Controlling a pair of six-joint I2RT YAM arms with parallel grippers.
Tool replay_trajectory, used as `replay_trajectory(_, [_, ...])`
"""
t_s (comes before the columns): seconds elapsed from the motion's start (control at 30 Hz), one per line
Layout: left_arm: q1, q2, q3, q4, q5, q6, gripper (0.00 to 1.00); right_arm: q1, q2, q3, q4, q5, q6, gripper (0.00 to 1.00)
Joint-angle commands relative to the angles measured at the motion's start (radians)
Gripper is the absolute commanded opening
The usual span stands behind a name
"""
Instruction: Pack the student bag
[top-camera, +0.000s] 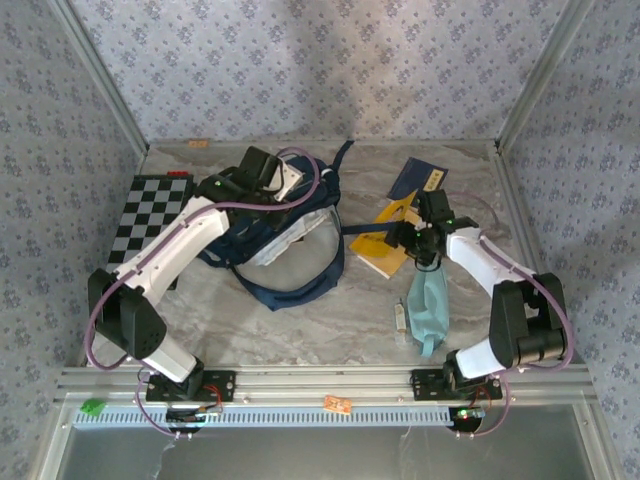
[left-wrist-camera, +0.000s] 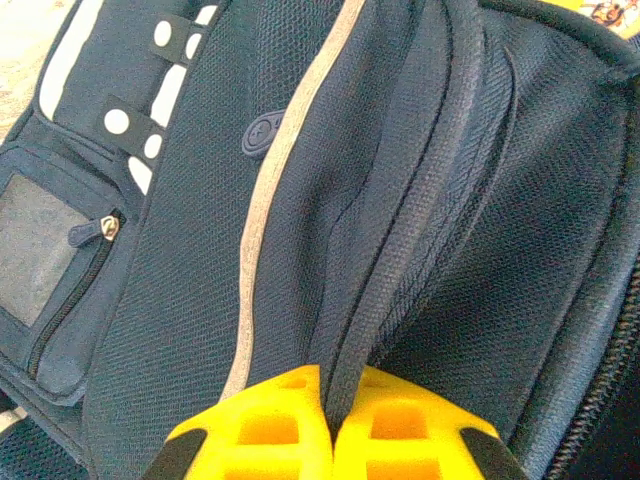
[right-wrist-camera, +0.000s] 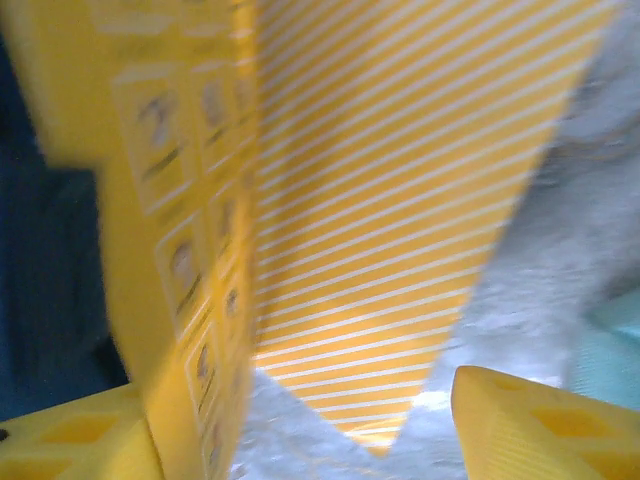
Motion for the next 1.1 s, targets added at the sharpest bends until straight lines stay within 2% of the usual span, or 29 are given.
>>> replay_trajectory(0.0, [0.035, -0.071, 0.058, 0.024, -0.045, -0.029, 0.00, -0.053, 0.002, -0.035, 0.007, 0.018, -0.023, 0.62])
replay_trajectory(0.07, [0.053, -0.081, 0.053, 0.036, -0.045, -0.046, 0.00, -0.063, -0.019, -0.063, 0.025, 0.012, -0.019, 0.60])
replay_trajectory(0.17, [0.063, -0.076, 0.032, 0.049, -0.002, -0.043, 0.00, -0.072, -0.033, -0.075, 0.062, -0.063, -0.025, 0.60])
replay_trajectory(0.23, [0.064, -0.059, 0.015, 0.044, -0.006, -0.049, 0.00, -0.078, -0.038, -0.056, 0.023, -0.031, -0.026, 0.57])
replay_trajectory(0.43, [0.078, -0.051, -0.035, 0.050, -0.137, -0.090, 0.00, -0.210, -0.004, -0.094, 0.060, -0.095, -0.026, 0.53])
replay_trajectory(0.57, [0.110, -0.066, -0.042, 0.059, -0.056, -0.120, 0.00, -0.220, 0.009, -0.045, 0.039, -0.110, -0.086, 0.49])
replay_trajectory(0.67, [0.108, -0.054, -0.049, 0.060, 0.106, -0.115, 0.01, -0.220, -0.018, -0.049, 0.078, -0.175, -0.079, 0.53])
replay_trajectory(0.73, [0.092, -0.037, -0.054, 0.062, 0.165, -0.119, 0.10, -0.231, -0.018, -0.025, 0.031, -0.188, -0.082, 0.60])
replay_trajectory(0.77, [0.084, -0.027, -0.050, 0.060, 0.161, -0.126, 0.18, -0.236, -0.024, -0.018, 0.015, -0.189, -0.086, 0.62])
replay_trajectory(0.83, [0.059, -0.004, 0.004, 0.021, 0.159, -0.163, 0.43, -0.233, -0.056, -0.018, 0.019, -0.194, -0.078, 0.65])
replay_trajectory(0.9, [0.023, 0.001, 0.044, 0.034, 0.148, -0.220, 0.53, -0.224, -0.072, -0.012, 0.013, -0.227, -0.060, 0.65])
replay_trajectory(0.97, [-0.017, 0.003, 0.023, 0.160, 0.185, -0.349, 0.60, -0.220, -0.075, -0.010, 0.014, -0.249, -0.043, 0.62])
replay_trajectory(1.07, [-0.090, 0.089, -0.003, 0.309, 0.287, -0.553, 0.59, -0.208, -0.052, -0.006, 0.006, -0.197, -0.017, 0.55])
